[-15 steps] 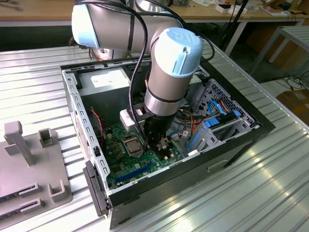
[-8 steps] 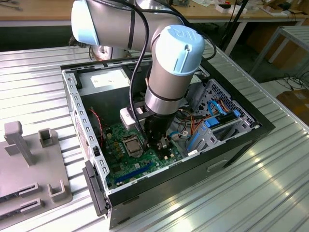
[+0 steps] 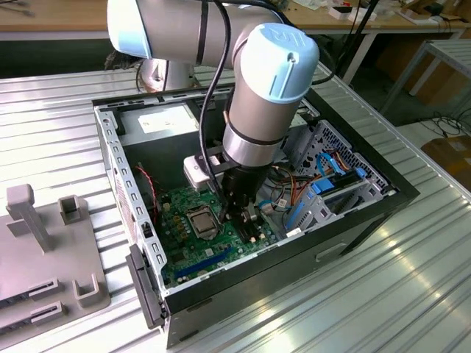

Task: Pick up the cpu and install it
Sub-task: 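Install the first cpu locking lever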

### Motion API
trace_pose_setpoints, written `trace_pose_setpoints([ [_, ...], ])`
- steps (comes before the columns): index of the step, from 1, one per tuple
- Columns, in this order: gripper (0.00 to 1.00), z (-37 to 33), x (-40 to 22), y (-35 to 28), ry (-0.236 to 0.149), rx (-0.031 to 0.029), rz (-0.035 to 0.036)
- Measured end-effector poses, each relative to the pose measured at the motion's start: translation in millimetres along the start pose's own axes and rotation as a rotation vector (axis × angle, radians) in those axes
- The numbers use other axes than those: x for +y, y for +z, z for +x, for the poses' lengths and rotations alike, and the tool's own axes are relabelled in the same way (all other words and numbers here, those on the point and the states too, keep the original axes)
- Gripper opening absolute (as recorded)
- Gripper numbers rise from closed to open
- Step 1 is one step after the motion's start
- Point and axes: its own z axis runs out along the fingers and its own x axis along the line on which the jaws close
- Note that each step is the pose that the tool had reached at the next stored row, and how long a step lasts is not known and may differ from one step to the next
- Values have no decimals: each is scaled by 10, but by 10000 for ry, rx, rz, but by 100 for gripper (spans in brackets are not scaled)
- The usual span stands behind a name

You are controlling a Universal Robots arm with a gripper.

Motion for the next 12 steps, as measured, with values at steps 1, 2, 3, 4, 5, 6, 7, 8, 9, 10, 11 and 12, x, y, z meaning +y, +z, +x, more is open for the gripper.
trace_pose_setpoints([
  [1, 11, -4, 7, 0, -1, -2, 1],
  [2, 11, -11, 33, -1, -4, -1, 0],
  [3, 11, -15, 54, -1, -5, -2, -1],
  [4, 11, -26, 93, -1, -7, -10, 0],
  [5, 11, -42, 141, -1, -7, -22, 0],
  [6, 11, -45, 150, -1, -7, -23, 0],
  [7, 11, -45, 150, -1, -8, -23, 0],
  [8, 11, -45, 150, -1, -9, -24, 0],
  [9, 11, -45, 150, -1, -9, -23, 0],
  [10, 11, -45, 154, -1, -8, -23, 0],
  [11, 11, -45, 157, -1, -8, -23, 0],
  [12, 11, -45, 157, -1, -8, -24, 0],
])
